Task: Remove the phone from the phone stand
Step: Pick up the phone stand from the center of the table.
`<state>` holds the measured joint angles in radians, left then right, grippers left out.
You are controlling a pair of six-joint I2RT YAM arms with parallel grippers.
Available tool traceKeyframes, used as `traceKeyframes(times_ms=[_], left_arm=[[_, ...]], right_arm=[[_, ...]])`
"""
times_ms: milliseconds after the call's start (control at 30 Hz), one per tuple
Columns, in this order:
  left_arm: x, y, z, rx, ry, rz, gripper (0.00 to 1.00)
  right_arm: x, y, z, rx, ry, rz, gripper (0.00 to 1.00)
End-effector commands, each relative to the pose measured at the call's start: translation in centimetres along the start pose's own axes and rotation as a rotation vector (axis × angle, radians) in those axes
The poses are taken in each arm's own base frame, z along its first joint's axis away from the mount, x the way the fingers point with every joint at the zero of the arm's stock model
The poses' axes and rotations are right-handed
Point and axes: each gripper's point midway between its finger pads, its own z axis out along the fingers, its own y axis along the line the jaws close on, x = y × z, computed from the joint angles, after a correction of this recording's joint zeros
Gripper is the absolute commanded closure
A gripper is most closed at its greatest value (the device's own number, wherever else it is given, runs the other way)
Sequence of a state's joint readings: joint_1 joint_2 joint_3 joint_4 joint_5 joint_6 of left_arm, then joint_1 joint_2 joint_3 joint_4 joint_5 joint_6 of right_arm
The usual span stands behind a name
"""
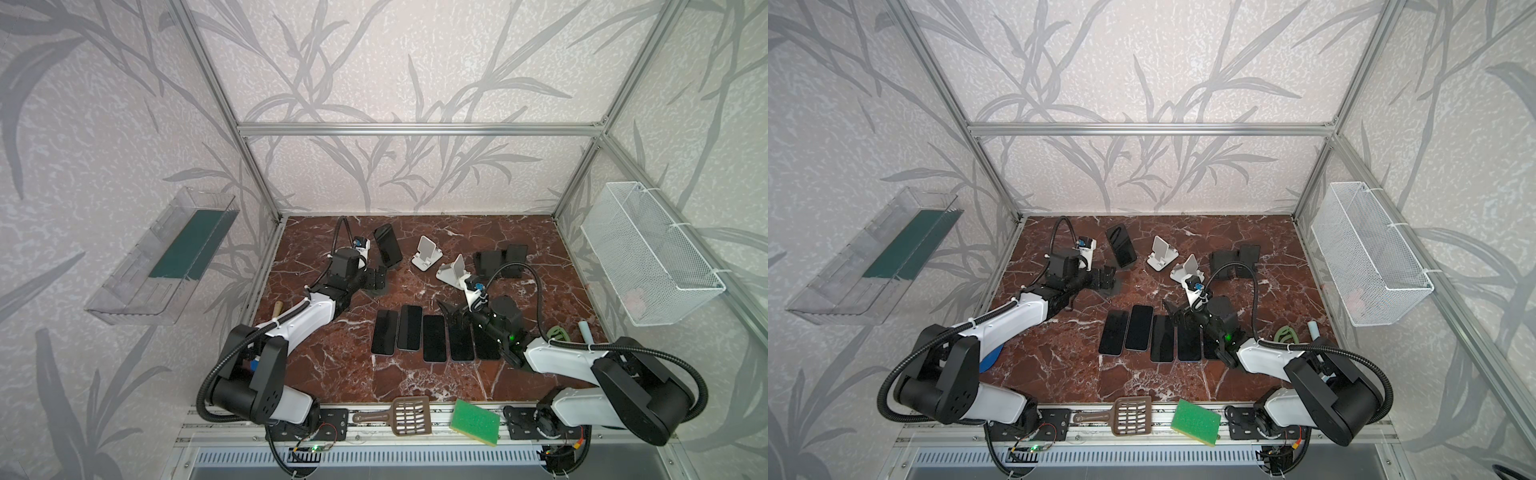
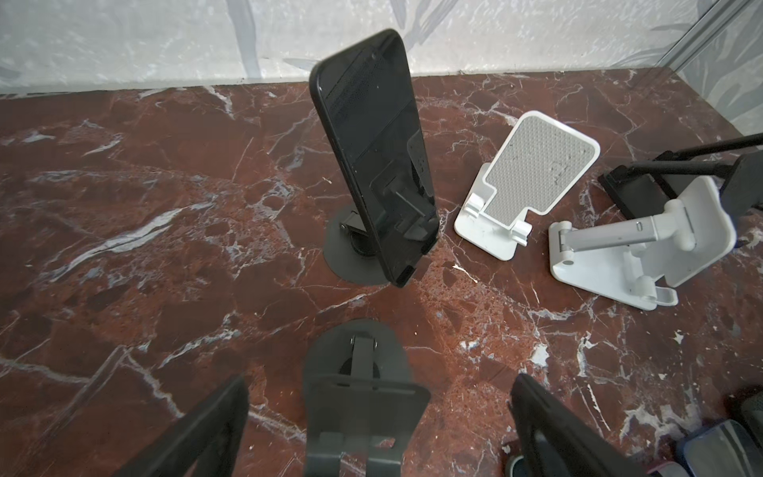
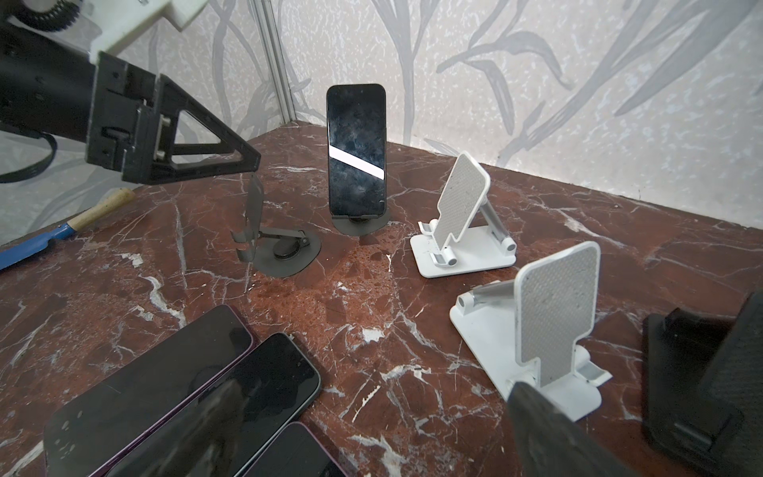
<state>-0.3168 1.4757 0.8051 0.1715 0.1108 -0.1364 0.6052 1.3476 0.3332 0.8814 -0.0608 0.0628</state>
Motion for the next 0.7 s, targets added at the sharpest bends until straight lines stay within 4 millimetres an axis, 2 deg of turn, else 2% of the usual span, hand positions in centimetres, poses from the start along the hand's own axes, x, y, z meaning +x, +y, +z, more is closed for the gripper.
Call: traceKeyframes(times_ms=[0, 167, 300, 400, 500, 667], left_arm=[[-0.2, -0.2, 1.1, 0.015, -0.032, 0.049, 0.00], [2.0, 0.3, 2.9, 0.000, 0.065, 0.074, 0.00], [2.9, -0.4, 3.4, 0.045, 0.104, 0.093, 0.08], [3.5, 0.0, 3.7, 0.027, 0.124, 0.089, 0.14], [3.6, -0.1, 4.0, 0.034, 0.126, 0.094, 0.25], [3.5, 0.1, 4.3, 0.021, 0.129, 0.093, 0.31]], right_arm=[[-1.4, 0.2, -0.3, 0.000, -0.047, -0.002, 0.01], [-1.8, 0.0, -0.8, 0.014, -0.057, -0.013, 0.01], [-1.8, -0.1, -0.8, 0.018, -0.057, -0.014, 0.01], [-1.8, -0.1, -0.7, 0.017, -0.055, -0.014, 0.01], [-1.7, -0.1, -0.6, 0.016, -0.053, -0.013, 0.01], [-1.6, -0.1, -0.5, 0.017, -0.050, -0.012, 0.01]])
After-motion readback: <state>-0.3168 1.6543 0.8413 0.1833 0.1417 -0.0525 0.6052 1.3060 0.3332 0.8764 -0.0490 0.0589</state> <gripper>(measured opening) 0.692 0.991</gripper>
